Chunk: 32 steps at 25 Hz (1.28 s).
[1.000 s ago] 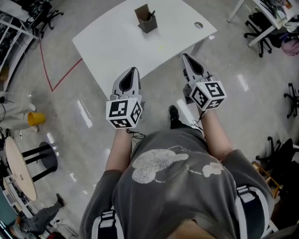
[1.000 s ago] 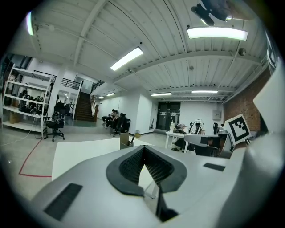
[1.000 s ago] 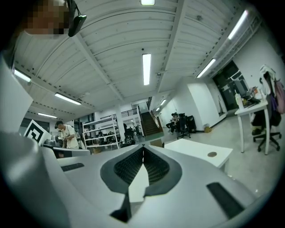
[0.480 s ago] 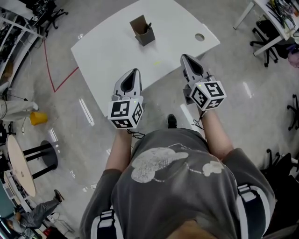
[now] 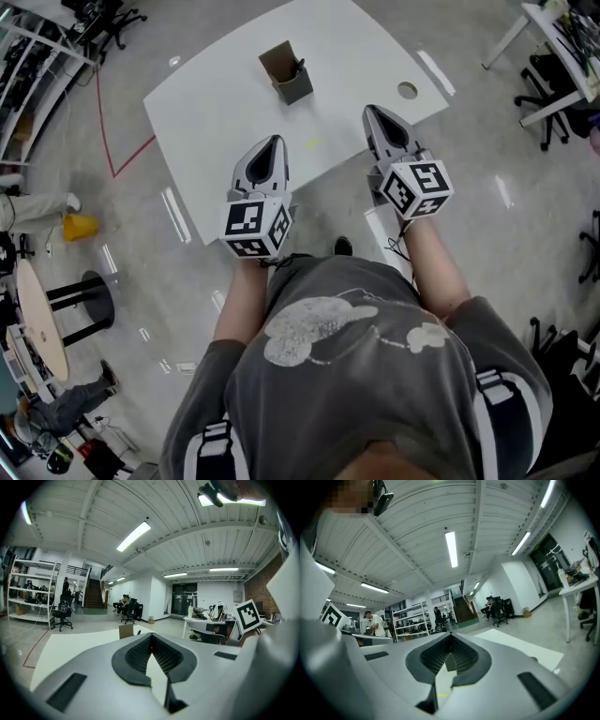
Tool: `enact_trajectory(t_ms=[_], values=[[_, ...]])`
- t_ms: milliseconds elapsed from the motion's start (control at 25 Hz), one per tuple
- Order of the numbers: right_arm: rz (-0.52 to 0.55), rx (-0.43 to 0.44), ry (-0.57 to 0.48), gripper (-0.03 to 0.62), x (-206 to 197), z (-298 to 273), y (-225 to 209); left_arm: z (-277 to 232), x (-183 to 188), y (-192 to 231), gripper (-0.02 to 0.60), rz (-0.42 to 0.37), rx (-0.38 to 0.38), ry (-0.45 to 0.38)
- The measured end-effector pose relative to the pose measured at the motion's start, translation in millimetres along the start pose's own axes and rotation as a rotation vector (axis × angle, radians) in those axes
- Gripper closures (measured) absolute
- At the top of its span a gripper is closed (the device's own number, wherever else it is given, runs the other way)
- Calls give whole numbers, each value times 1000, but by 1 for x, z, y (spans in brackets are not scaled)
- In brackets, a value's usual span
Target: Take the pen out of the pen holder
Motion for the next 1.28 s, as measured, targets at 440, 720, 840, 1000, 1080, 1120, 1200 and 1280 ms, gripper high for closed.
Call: enact_trajectory(t_ms=[440,720,840,1000,1080,1120,1200,1280], values=[[9,60,20,588,-3,-37,11,-11,11,29,574,27,41,-33],[23,65,39,587,-6,-80,0,-52,16,59,574,33,31,-26],[24,64,51,588,-6,-106,-6,-74,23,74,574,46,26,-24],[38,93,68,586,-7,-138,-6,-97,29,92,574,61,26,-18],[49,118,80,586,-11,-151,-4,-106,30,101,574,77,34,-13],[54,129,90,586,-14,-157,-3,-110,31,105,574,84,38,-12],[64,144,120,586,-23,-168,-2,-117,31,112,574,89,41,-7],[70,152,148,585,-31,-178,-1,-123,31,118,574,91,42,1]])
Point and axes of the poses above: the fingertips, and each gripper's own axes: z backward along the fingers, y to its left, x out of its top, the point moved 4 cm from there along z, backward along the fingers, and after that the axes turned 14 degrees about z, right-handed, at the moved point
